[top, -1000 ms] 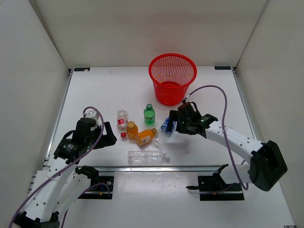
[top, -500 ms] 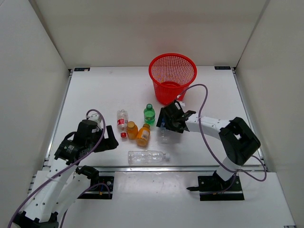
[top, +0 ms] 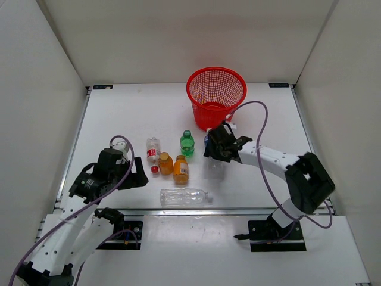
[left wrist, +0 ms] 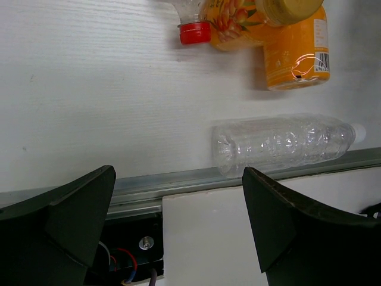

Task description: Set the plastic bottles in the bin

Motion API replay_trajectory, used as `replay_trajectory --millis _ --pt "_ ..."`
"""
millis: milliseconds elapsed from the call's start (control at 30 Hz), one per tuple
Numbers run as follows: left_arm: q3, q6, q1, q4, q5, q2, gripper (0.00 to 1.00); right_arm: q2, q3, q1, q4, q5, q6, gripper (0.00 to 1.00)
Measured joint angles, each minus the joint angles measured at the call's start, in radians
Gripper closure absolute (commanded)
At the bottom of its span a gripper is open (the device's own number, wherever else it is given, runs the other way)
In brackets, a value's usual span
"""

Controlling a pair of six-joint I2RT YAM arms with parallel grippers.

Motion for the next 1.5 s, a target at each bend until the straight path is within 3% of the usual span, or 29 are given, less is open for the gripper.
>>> replay_trajectory --millis 67,167,333,500,600,667,833,1033,1100,1333,1500 --pt "0.008 0.005 0.001 0.002 0.0 0.013 0.01 -0.084 0.0 0.005 -0.022 0.001 -0.058 0.75" --pt "0.014 0.008 0.003 0.01 0.001 0.034 0.02 -0.202 0.042 0.022 -0.068 -0.01 -0.141 0.74" --pt "0.022 0.007 0.003 0.051 0.008 0.09 0.02 -0.263 0.196 0.029 -0.078 -0.114 -0.271 0.79" --pt "0.042 0.012 0.016 0.092 0.007 0.164 0.01 -0.203 0.408 -0.017 -0.073 -0.222 -0.405 0.8" --pt "0.071 0.024 0.034 0.107 0.0 0.203 0.02 -0.105 0.59 -0.094 -0.057 -0.252 -0.489 0.87" --pt "0.097 0.032 0.045 0.113 -0.015 0.229 0.01 -0.024 0.715 -0.151 -0.047 -0.253 -0.541 0.86" --pt "0.159 0.048 0.061 0.139 -0.044 0.301 0.01 0.164 0.914 -0.273 -0.032 -0.264 -0.621 0.73" --pt "0.193 0.06 0.089 0.179 -0.05 0.367 0.02 0.305 0.926 -0.377 -0.055 -0.323 -0.618 0.25" --pt "0.203 0.065 0.091 0.182 -0.055 0.381 0.01 0.337 0.936 -0.395 -0.071 -0.335 -0.613 0.01" --pt "0.217 0.069 0.092 0.188 -0.06 0.393 0.01 0.35 1.021 -0.383 -0.111 -0.343 -0.628 0.01" --pt "0.217 0.069 0.088 0.188 -0.067 0.394 0.01 0.257 1.0 -0.346 -0.151 -0.299 -0.66 0.01"
